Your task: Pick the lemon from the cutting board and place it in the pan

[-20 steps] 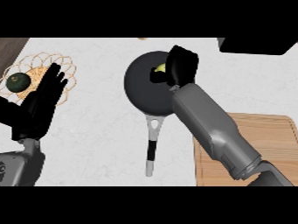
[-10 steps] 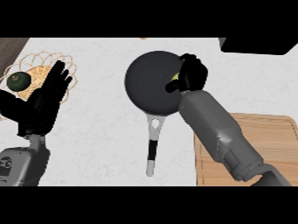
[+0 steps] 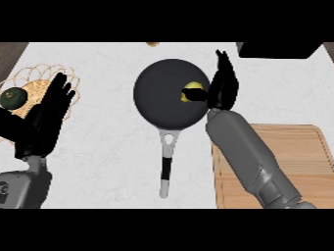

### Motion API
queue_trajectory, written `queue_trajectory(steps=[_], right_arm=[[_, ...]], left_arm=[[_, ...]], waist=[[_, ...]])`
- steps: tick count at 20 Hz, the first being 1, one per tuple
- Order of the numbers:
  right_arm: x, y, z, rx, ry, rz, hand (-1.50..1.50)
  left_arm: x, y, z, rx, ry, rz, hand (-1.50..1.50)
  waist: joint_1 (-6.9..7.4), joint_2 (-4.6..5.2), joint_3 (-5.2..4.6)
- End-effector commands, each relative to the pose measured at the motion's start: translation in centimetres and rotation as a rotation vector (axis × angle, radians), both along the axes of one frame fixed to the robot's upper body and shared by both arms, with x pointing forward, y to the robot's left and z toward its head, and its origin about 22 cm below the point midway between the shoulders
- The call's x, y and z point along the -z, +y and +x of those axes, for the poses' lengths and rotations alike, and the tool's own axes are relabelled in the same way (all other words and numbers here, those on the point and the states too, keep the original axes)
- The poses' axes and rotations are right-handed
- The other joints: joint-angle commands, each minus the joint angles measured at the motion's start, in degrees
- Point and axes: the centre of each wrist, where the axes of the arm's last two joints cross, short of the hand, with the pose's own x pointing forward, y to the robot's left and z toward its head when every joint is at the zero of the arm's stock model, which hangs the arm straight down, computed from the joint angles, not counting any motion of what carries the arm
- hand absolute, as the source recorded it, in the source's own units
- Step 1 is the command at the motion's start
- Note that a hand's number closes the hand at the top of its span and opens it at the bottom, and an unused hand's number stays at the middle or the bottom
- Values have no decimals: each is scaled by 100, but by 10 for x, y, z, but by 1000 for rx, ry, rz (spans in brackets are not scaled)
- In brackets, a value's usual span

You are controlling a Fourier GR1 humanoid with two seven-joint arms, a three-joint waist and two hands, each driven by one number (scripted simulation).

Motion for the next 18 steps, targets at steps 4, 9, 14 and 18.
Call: queue_trajectory(steps=[4,9,14,18], right_arm=[[5,-32,-39,-37,-159,240,-150],[4,-45,-88,-164,-217,386,-150],[21,-88,-154,-179,-231,350,-150],[2,-85,-169,-168,-235,338,-150]], left_arm=[[10,16,-22,-48,22,10,0],[1,23,-10,-52,27,-8,0],[10,10,-20,-56,5,10,0],[-1,14,-18,-24,6,5,0]], waist=[[-205,-78,-5],[-293,-88,-9],[-240,-63,-12],[-175,-46,-13]])
